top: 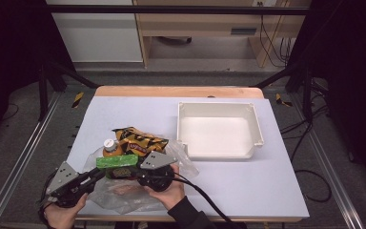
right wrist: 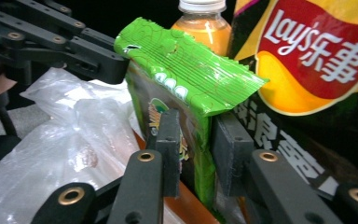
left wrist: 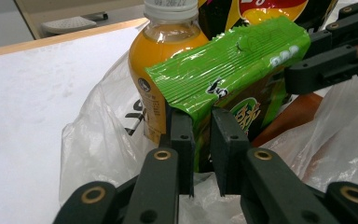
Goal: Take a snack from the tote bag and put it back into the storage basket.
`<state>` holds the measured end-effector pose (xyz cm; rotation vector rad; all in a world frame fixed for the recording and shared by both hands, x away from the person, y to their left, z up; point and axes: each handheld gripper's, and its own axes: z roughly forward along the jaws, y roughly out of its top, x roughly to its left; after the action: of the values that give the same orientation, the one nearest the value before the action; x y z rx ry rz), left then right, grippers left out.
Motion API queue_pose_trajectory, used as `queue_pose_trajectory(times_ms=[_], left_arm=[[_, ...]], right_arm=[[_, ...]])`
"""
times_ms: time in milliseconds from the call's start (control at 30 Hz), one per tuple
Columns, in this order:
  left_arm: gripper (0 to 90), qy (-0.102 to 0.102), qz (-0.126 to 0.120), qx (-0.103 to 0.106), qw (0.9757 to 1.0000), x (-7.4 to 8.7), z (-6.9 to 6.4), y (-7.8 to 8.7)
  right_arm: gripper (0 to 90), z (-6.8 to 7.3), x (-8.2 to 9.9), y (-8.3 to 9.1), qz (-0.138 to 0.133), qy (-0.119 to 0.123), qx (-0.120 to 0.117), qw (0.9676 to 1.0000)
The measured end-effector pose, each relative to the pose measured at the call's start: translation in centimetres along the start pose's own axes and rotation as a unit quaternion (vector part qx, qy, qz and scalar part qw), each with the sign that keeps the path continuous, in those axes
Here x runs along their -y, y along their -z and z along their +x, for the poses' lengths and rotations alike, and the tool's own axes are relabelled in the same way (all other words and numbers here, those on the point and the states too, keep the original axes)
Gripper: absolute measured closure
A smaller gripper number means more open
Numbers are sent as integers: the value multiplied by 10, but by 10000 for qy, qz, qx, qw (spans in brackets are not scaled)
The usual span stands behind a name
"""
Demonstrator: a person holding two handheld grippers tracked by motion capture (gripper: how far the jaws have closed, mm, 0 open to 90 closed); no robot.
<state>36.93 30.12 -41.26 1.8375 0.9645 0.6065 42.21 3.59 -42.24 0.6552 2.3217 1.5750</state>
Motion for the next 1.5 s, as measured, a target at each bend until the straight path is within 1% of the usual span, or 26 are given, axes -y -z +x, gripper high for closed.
queue_pose_trajectory(times_ms=[33, 67, 100, 133, 233, 267, 367, 433, 533, 600, 700, 733, 800, 833, 867, 900, 967, 1000, 1067, 1133, 1200, 1267, 1300, 1400, 1467, 1500], left_arm=[[796, 0, 0, 17, 10000, 0, 0, 0], [799, 17, -2, 50, 10000, 0, 0, 0], [799, 40, -2, 132, 9999, -1, 1, -1], [796, 40, -2, 132, 9999, -1, 1, -1], [786, 20, 5, 89, 10000, -1, 2, -3], [781, 86, 6, 118, 9999, -2, 5, -3], [770, 137, 28, 209, 9997, -2, 7, -4], [760, 234, -4, 288, 9993, -2, 10, -4], [754, 249, -35, 318, 9992, -2, 13, -3], [748, 191, -66, 315, 9993, -2, 12, -3], [710, 110, -41, 338, 9994, -2, 8, -6], [718, 73, 8, 300, 9995, -2, 6, -8], [734, 7, 64, 205, 9998, -2, 4, -9], [759, 0, 92, 164, 9998, -2, 4, -10], [815, -29, 136, 129, 9998, -1, 4, -10], [844, -29, 136, 129, 9998, -1, 4, -10], [883, -108, 165, 111, 9997, -1, 3, -10], [892, -108, 165, 111, 9997, -1, 3, -10], [899, -184, 151, 144, 9996, -1, 1, -9], [900, -198, 135, 172, 9996, -1, 0, -8], [900, -240, 76, 263, 9993, -1, 0, -5], [900, -296, -13, 440, 9986, -1, -1, 0], [900, -318, -36, 477, 9983, 0, 0, 3], [900, -338, -54, 533, 9980, -1, 0, 6], [900, -355, -58, 538, 9979, -2, -1, 5], [900, -378, -44, 559, 9977, -2, -2, 3]], right_arm=[[708, 0, 0, 0, -2, -1, -38, 10000], [657, 0, 0, 0, -33, -19, -38, 10000], [619, 0, 0, -1, -104, 7, -32, 9999], [618, 0, 0, -2, -152, 43, -17, 9999], [624, 1, 0, -2, -147, 132, -13, 9998], [624, 2, 0, -2, -154, 169, -45, 9997], [625, 2, -1, -2, -146, 198, -50, 9997], [632, 3, -2, 0, -223, 210, -112, 9995], [659, 7, -2, 5, -278, 251, -176, 9991], [678, 7, -2, 7, -251, 238, -170, 9993], [686, 7, -1, 8, -97, 238, -96, 9996], [695, 6, 2, 6, 54, 221, 0, 9997], [704, 4, 3, 5, 77, 192, 15, 9998], [711, 3, 4, 4, 90, 144, 19, 9999], [715, 1, 6, 4, 77, 103, 30, 9999], [715, 1, 6, 4, 77, 103, 30, 9999], [709, -1, 6, 4, 124, 97, 62, 9999], [709, -1, 6, 4, 124, 97, 62, 9999], [690, -3, 6, 4, 138, 68, 77, 9999], [669, -3, 6, 5, 112, 66, 77, 9999], [594, -4, 6, 6, 56, 35, 124, 9999], [550, -5, 6, 6, -6, 76, 200, 9998], [528, -5, 6, 6, -48, 63, 192, 9998], [525, -6, 5, 5, -135, 70, 124, 9998], [543, -6, 4, 4, -153, 79, 80, 9998], [571, -5, 4, 3, -140, 84, 13, 9999]])
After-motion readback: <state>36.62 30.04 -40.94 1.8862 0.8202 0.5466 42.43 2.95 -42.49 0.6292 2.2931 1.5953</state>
